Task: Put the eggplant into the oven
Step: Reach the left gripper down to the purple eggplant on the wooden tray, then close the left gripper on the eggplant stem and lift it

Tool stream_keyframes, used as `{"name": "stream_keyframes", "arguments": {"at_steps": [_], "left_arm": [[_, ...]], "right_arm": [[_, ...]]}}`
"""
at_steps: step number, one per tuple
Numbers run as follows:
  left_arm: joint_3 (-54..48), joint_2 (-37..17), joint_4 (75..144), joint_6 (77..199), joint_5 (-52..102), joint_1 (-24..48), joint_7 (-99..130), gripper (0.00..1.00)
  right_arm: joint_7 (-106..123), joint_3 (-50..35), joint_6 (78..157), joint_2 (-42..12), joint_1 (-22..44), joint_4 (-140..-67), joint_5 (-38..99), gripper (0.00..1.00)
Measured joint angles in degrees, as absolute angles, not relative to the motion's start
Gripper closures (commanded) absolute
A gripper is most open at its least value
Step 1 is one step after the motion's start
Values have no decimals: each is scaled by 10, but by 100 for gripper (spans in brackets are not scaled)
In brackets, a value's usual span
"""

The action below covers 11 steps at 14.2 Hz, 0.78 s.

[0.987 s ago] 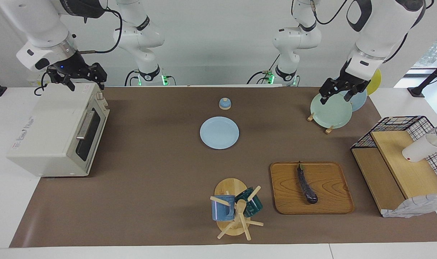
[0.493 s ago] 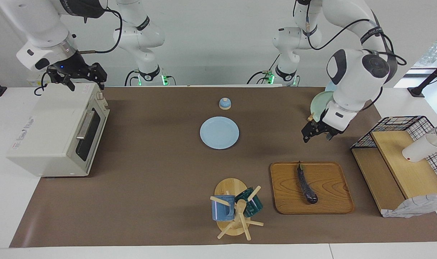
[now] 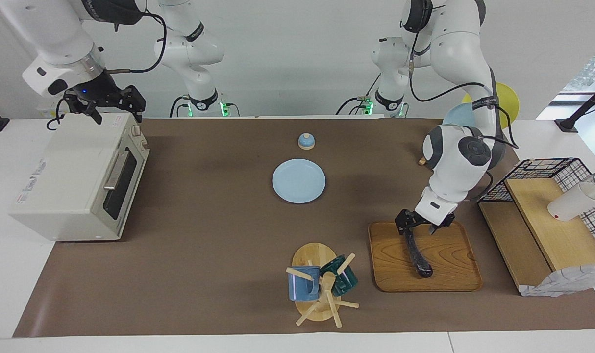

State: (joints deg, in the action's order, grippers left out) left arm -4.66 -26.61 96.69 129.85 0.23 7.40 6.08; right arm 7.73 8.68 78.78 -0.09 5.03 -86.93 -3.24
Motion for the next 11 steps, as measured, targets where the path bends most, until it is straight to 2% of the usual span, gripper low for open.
{"name": "stream_keyframes", "arguments": {"at_steps": [2,5,7,9,10,11], "left_arm": [[-46,-280,966,1313,-3,74,44,13],[-46,-291,966,1338,-4,74,32,37],[-46,-295,967,1341,-5,74,29,44],[-46,-295,967,1342,-5,74,27,66],[-46,-295,967,1342,-5,74,27,86],[-46,-295,967,1342,-5,74,27,100]], "right_arm": [[77,87,788,-1,50,-869,-32,0],[77,87,788,-1,50,-869,-32,0],[77,87,788,-1,50,-869,-32,0],[77,87,788,-1,50,-869,-32,0],[77,87,788,-1,50,-869,-32,0],[77,87,788,-1,50,-869,-32,0]]}}
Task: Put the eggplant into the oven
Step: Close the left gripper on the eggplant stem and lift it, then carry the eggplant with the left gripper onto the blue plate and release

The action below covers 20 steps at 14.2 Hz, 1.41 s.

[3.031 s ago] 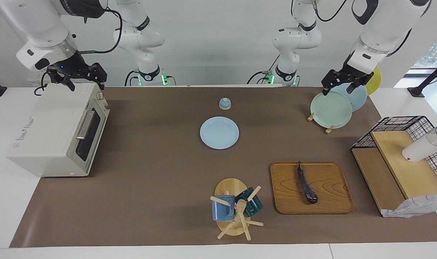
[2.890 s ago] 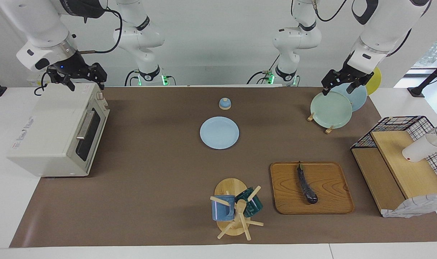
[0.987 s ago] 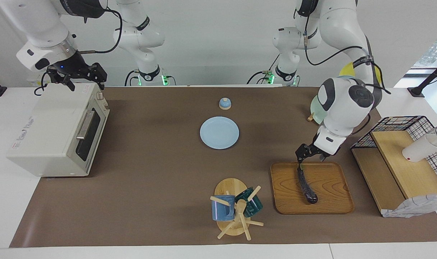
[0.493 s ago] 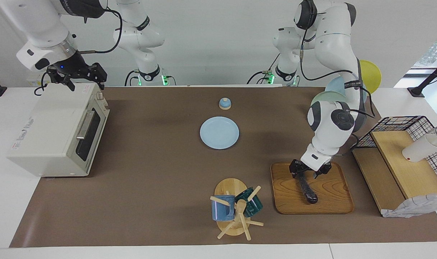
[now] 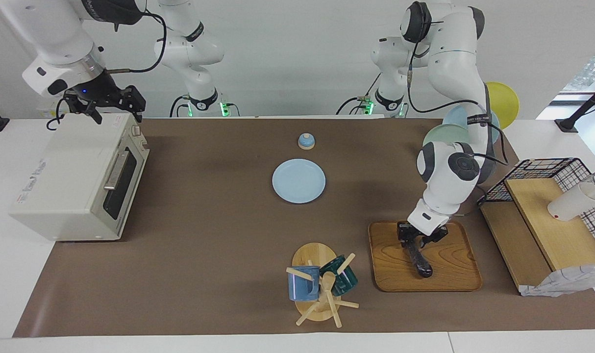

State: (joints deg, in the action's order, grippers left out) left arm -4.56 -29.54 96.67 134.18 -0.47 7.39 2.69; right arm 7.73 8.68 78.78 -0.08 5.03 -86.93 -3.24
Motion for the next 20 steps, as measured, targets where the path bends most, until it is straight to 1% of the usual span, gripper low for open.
{"name": "stream_keyframes", "arguments": {"at_steps": [5,7,9,12,14,16,18,20], "left_arm": [[-46,-295,964,1338,-5,74,26,100],[-46,-289,957,1315,-4,74,26,100],[-46,-269,946,1275,9,74,27,100],[-48,-210,941,1180,42,79,42,100],[-51,-165,941,1120,45,108,102,100],[-53,-128,948,1080,50,158,176,100],[-55,-103,971,1075,56,214,236,100],[-56,-88,1010,1105,58,270,296,100]], "right_arm": [[77,87,788,-1,50,-869,-32,0],[77,87,788,-1,50,-869,-32,0],[77,87,788,-1,50,-869,-32,0],[77,87,788,-1,50,-869,-32,0],[77,87,788,-1,50,-869,-32,0],[77,87,788,-1,50,-869,-32,0],[77,87,788,-1,50,-869,-32,0],[77,87,788,-1,50,-869,-32,0]]}}
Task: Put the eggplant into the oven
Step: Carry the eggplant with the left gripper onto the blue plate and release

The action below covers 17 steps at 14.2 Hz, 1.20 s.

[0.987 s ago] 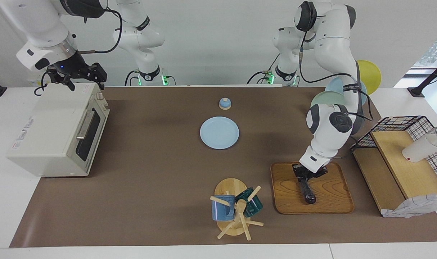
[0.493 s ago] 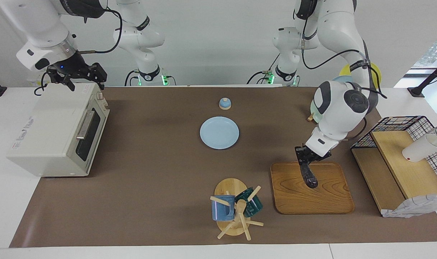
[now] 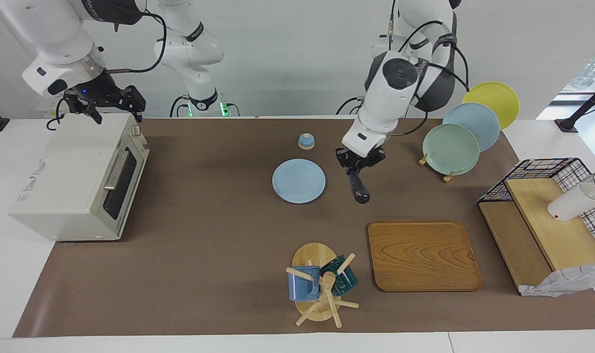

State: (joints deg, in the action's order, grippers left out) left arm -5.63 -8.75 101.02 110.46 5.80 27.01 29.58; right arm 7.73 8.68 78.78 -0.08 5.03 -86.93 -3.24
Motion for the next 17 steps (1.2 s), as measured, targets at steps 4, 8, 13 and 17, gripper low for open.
{"name": "stream_keyframes", "arguments": {"at_steps": [4,8,13,17], "left_arm": [[-57,-82,1123,1274,58,376,391,100],[-55,-127,1159,1342,59,408,403,100],[-50,-136,1158,1351,58,408,400,0],[-41,-121,1152,1337,58,400,389,0]], "right_arm": [[77,86,789,-1,52,-870,-32,0],[129,86,810,1,55,-879,-32,100],[179,92,971,51,14,-1032,-34,100],[183,94,1070,79,-4,-1154,-41,100]]}}
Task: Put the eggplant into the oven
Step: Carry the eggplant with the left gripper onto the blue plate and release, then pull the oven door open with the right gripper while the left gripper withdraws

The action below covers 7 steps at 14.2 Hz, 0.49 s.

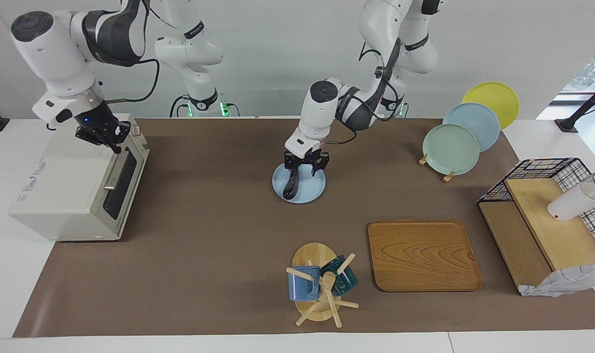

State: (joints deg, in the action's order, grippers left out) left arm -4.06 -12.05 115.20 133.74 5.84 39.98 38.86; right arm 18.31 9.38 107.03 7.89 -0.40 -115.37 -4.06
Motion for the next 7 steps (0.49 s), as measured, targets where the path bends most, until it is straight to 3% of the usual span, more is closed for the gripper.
{"name": "stream_keyframes", "arguments": {"at_steps": [3,7], "left_arm": [[-37,-80,1132,1276,58,343,337,0],[-32,-30,1063,1131,58,207,207,0]], "right_arm": [[183,94,1111,70,-7,-1195,-58,100],[194,91,1115,65,-10,-1198,-71,100]]}}
